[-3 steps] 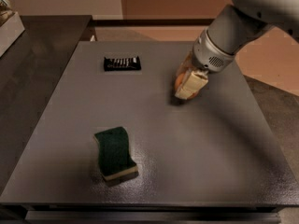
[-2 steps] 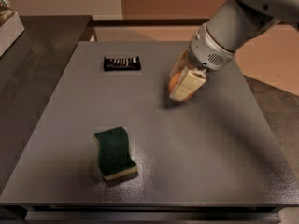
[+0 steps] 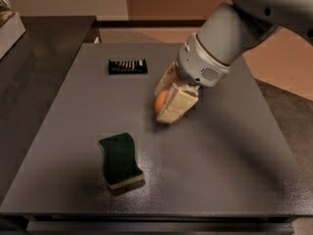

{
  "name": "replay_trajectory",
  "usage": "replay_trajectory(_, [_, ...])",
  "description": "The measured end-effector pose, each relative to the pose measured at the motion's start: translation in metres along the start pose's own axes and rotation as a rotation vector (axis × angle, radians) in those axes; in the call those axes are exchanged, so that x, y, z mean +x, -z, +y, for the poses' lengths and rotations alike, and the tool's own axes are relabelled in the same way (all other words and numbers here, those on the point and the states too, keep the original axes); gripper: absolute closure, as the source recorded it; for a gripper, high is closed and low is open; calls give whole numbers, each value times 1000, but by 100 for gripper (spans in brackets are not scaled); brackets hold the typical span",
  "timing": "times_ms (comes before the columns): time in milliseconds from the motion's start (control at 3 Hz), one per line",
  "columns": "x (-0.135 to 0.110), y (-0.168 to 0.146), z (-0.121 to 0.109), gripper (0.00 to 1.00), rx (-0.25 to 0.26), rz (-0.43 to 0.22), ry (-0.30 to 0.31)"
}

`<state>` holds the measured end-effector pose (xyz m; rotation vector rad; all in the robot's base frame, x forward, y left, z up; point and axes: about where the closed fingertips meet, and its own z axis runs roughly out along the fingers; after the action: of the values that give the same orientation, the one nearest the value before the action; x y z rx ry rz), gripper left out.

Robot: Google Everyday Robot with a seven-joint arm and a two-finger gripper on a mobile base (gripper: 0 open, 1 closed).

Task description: Move orange near sponge

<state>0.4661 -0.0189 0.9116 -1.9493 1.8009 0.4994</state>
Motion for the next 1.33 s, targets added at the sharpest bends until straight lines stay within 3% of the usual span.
replay_trajectory(667, [-3, -4, 5, 100, -11, 7, 14])
replay_trajectory(1333, [-7, -22, 27, 100, -20, -20, 71])
